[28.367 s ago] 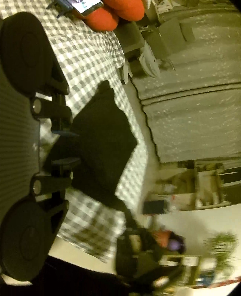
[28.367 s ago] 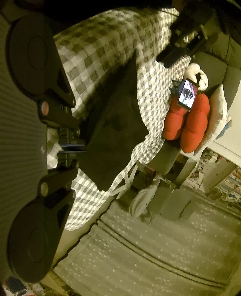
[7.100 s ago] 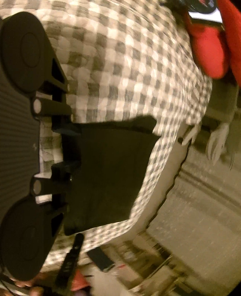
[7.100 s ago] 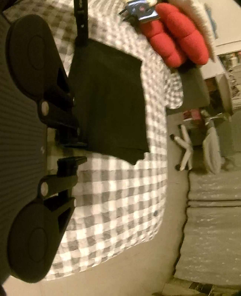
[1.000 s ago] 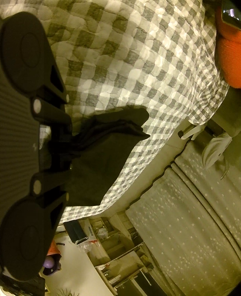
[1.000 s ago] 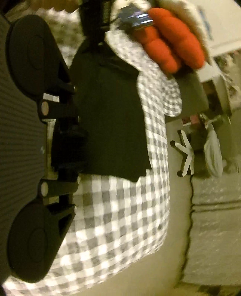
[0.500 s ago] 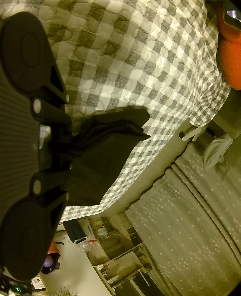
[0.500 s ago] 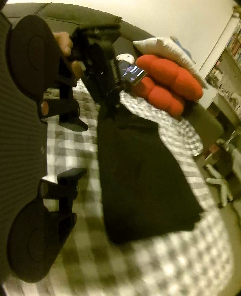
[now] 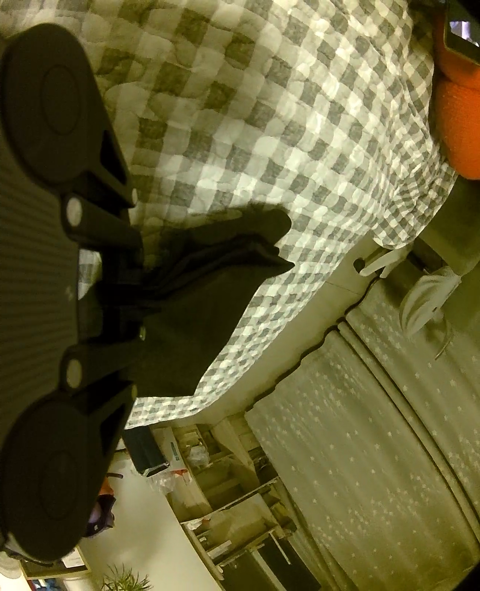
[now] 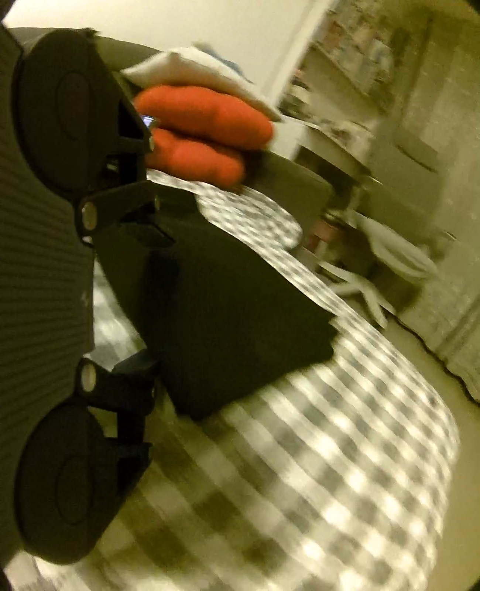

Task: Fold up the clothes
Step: 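Bring the right gripper over the garment toward the left gripper while left holds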

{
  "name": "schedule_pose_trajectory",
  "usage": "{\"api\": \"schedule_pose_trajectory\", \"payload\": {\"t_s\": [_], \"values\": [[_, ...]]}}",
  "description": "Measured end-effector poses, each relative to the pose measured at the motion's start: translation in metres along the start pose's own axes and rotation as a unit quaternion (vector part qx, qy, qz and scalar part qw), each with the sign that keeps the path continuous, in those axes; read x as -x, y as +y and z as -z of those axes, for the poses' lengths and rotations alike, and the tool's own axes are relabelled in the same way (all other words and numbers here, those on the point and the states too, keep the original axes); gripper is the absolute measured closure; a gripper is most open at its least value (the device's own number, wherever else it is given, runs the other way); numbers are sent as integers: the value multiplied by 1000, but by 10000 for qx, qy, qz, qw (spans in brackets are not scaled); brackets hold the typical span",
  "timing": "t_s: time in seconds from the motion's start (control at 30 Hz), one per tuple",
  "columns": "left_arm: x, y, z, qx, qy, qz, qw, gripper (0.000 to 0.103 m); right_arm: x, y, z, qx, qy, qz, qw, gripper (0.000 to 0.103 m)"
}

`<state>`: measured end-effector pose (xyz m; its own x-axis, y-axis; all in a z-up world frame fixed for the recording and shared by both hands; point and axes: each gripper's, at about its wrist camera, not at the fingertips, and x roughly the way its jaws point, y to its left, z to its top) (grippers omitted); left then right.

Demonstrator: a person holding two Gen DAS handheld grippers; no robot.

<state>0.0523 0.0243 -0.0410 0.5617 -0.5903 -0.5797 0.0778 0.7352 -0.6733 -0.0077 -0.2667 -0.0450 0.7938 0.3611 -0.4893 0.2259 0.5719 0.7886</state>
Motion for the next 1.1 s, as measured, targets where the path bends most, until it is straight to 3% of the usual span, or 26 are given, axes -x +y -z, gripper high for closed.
{"api": "schedule_pose_trajectory", "payload": {"t_s": [0.43,0.77,1.0,1.1], "values": [[3,2,0,43,0,-46,10000,95,15,-19,-12,-139,-619,395,9972,41],[2,4,0,59,32,-60,10000,95,11,-9,-14,248,-326,565,9976,41],[0,4,-1,37,61,-126,9999,95,19,-10,-15,544,491,477,9962,41],[-1,4,-1,28,67,-149,9999,95,20,-9,-14,644,624,457,9949,41]]}}
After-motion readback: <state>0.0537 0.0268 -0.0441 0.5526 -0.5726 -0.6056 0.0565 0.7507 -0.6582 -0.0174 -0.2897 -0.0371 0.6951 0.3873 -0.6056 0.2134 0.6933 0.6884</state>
